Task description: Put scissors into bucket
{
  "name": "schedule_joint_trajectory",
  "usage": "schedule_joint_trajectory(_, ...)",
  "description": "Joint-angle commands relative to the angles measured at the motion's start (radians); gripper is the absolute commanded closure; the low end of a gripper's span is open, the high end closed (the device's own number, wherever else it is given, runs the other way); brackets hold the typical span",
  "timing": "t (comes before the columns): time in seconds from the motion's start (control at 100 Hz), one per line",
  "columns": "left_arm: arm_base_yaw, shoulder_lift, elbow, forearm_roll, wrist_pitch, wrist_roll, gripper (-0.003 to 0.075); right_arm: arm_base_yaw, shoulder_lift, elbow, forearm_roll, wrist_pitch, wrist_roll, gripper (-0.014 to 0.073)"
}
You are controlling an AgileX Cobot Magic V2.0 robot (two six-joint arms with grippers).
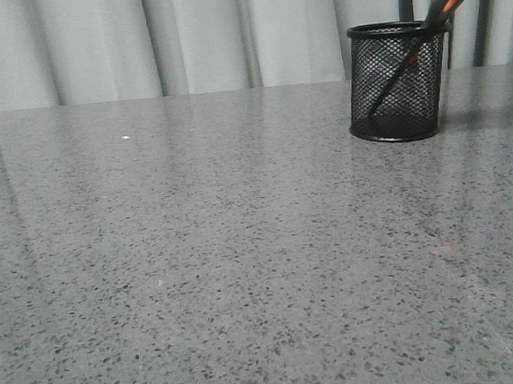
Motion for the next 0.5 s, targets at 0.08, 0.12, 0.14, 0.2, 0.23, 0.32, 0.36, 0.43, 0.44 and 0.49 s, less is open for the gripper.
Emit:
schedule_joint_trajectory(0.08, 0.065, -0.086, 0.055, 0.085, -0.004, -0.147, 0.0741, -0.004, -0.001, -0.025, -0.001, -0.083, -0.003, 0.0662)
schedule_joint_trajectory(0.12, 0.076, -0.11, 0.074, 0.095, -0.001, -0.15, 0.0741, -0.004, -0.001, -0.025, -0.001, -0.083, -0.003, 0.0662)
schedule_joint_trajectory(0.14, 0.081, -0.124, 0.083, 0.099, -0.001, -0.15, 0.0741, -0.004, -0.001, -0.025, -0.001, -0.083, -0.003, 0.0662)
schedule_joint_trajectory(0.2, 0.092, -0.163, 0.102, 0.1, -0.001, -0.15, 0.0741, -0.004, -0.001, -0.025, -0.001, -0.083, -0.003, 0.0662)
schedule_joint_trajectory(0.23, 0.096, -0.178, 0.113, 0.1, -0.001, -0.15, 0.0741, -0.004, -0.001, -0.025, -0.001, -0.083, -0.003, 0.0662)
schedule_joint_trajectory(0.32, 0.096, -0.202, 0.143, 0.1, -0.001, -0.15, 0.0741, -0.004, -0.001, -0.025, -0.001, -0.083, -0.003, 0.0662)
schedule_joint_trajectory(0.36, 0.096, -0.21, 0.151, 0.1, 0.004, -0.15, 0.0741, -0.004, -0.001, -0.025, -0.001, -0.083, -0.003, 0.0662)
schedule_joint_trajectory(0.43, 0.096, -0.213, 0.151, 0.105, 0.039, -0.15, 0.0741, -0.004, -0.001, -0.025, -0.001, -0.083, -0.003, 0.0662)
schedule_joint_trajectory(0.44, 0.096, -0.213, 0.151, 0.105, 0.039, -0.15, 0.0741, -0.004, -0.001, -0.025, -0.001, -0.083, -0.003, 0.0662)
schedule_joint_trajectory(0.49, 0.096, -0.213, 0.151, 0.108, 0.039, -0.15, 0.0741, -0.004, -0.001, -0.025, -0.001, -0.083, -0.003, 0.0662)
